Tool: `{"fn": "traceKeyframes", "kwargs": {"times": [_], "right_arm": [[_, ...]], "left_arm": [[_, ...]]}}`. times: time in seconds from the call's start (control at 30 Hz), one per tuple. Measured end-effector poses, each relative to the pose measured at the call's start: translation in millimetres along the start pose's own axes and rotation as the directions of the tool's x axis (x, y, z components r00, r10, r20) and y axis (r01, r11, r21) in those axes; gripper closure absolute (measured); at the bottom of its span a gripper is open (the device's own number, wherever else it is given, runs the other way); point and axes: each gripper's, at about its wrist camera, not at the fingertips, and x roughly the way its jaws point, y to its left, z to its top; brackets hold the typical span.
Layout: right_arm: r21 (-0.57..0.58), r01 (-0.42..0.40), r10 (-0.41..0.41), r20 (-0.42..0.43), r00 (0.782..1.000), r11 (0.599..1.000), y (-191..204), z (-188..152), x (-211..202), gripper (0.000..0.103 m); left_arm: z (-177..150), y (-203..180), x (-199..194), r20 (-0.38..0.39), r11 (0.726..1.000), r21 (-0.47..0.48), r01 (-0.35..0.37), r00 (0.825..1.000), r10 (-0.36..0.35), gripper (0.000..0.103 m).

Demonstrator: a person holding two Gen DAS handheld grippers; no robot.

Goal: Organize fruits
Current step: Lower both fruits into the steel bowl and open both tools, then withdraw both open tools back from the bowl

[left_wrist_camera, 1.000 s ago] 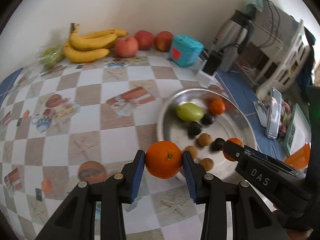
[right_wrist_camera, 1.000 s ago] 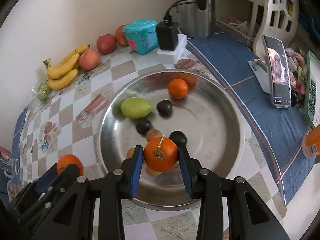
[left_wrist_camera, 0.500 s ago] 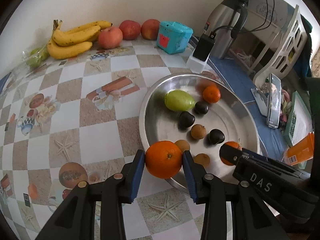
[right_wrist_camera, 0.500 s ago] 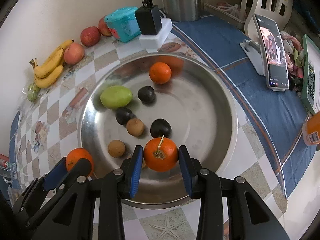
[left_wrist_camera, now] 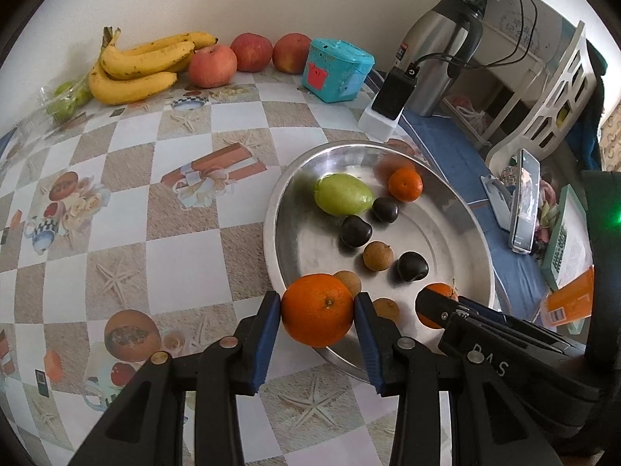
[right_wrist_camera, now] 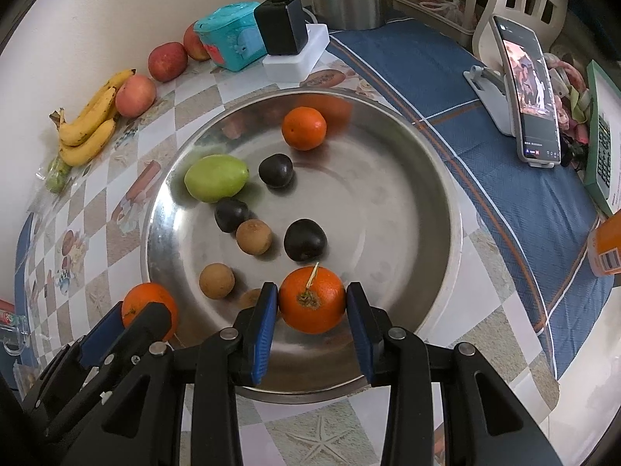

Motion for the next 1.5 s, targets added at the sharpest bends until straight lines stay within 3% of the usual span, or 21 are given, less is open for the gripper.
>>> {"fn": "traceKeyframes", "kwargs": {"times": [0.43,0.53,0.7,0.8,0.97,1.1,1.37,1.4,1.43,1.5], "right_arm": [[0.009,-0.007,0.007,0.009,1.000,1.000,-1.3,-0.2,-3.1,0.065],[0.006,-0.008,0.008,0.013,1.000,1.000,-1.1,-0.4,-3.7,0.065],[0.002,-0.008,0.008,0.013,1.000,1.000,-1.1,0.1,-2.8,0.064],[-0.010,-0.002,0.002,0.014,1.000,1.000,1.0,0.7,-2.4,0.047],[-0.041,0.000,0.000,0.013,1.000,0.999,6.7,0.5,-0.9,0.036],[-0.061,0.010,-0.009,0.018,1.000,0.998,9.0,0.5,-0.6,0.035],[-0.096,0.016,-0.015,0.009,1.000,0.995,15.5,-2.0,2.9,0.034],[-0.100,0.014,-0.013,0.011,1.000,0.995,16.5,-2.0,2.6,0.027],[-0.104,0.011,-0.010,0.010,1.000,0.995,17.4,-2.1,2.5,0.013],[-0.113,0.004,-0.002,0.014,1.000,0.994,19.5,-2.0,1.4,0.010]], "left_arm": [[2.2,4.8,-5.1,0.007,0.999,-0.030,0.026,1.000,-0.026,0.053],[3.4,8.8,-7.8,0.010,0.999,-0.041,0.009,1.000,-0.009,0.041],[4.3,20.6,-9.0,-0.007,0.996,-0.074,-0.053,0.999,0.052,0.038],[2.3,32.2,-5.9,-0.043,0.986,-0.113,-0.120,0.992,0.116,0.029],[-4.8,55.1,3.7,-0.123,0.953,-0.174,-0.249,0.966,0.229,0.014],[-8.6,68.0,4.7,-0.148,0.925,-0.191,-0.329,0.941,0.304,0.000],[-10.7,84.2,-0.8,-0.159,0.894,-0.235,-0.380,0.923,0.351,0.000],[-10.7,85.9,-1.9,-0.159,0.891,-0.241,-0.385,0.921,0.355,0.000],[-10.3,86.6,-3.0,-0.160,0.888,-0.244,-0.389,0.920,0.359,0.000],[-10.4,89.0,-4.2,-0.160,0.883,-0.244,-0.401,0.915,0.371,0.000]]}}
